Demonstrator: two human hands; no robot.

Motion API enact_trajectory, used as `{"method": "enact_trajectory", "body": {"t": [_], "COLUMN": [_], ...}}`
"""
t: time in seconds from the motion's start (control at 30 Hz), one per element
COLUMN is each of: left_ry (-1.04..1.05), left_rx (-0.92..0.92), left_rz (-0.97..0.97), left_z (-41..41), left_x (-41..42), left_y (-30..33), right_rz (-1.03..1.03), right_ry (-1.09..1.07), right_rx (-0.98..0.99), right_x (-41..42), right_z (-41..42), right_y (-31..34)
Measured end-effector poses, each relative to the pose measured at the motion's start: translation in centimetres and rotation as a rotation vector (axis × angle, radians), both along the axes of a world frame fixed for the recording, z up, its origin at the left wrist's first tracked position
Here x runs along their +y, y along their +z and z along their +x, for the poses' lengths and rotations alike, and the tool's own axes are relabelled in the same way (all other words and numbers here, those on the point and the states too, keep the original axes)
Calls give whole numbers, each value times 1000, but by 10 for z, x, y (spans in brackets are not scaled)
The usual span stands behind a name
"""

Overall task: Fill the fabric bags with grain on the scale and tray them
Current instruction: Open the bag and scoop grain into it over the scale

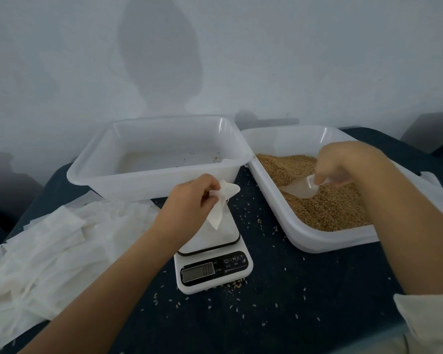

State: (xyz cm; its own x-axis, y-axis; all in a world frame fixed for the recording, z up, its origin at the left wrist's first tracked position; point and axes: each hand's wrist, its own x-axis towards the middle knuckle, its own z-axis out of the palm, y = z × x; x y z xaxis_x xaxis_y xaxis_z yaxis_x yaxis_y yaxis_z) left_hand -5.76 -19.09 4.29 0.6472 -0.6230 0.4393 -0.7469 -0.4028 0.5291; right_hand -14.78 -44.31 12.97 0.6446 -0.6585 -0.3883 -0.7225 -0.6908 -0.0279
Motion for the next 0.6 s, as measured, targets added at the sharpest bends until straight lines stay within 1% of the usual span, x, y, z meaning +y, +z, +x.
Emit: {"method": "enact_trajectory", "body": {"t": [0.1,0.17,0.33,0.47,0.6], "left_ry": [-9,-9,-23,46,74], "left_rx": [-15,-20,-71,31,99], "left_rz": [17,8,-58,-80,-115], "left_z": [-2,-2,-4,0,3], "left_x": [-1,0,5,10,10], "left_y": [-1,-2,-3,-5,-6], "right_rz": [-105,-150,-141,-84,-96], "right_ry": [96,117,83,45,37], "right_rx": [31,36,-48,-118,-230], "right_x": [9,12,10,4,-9], "right_z": [14,24,34,27,16], "right_y": [-12,-23,-51,-55,-54]}}
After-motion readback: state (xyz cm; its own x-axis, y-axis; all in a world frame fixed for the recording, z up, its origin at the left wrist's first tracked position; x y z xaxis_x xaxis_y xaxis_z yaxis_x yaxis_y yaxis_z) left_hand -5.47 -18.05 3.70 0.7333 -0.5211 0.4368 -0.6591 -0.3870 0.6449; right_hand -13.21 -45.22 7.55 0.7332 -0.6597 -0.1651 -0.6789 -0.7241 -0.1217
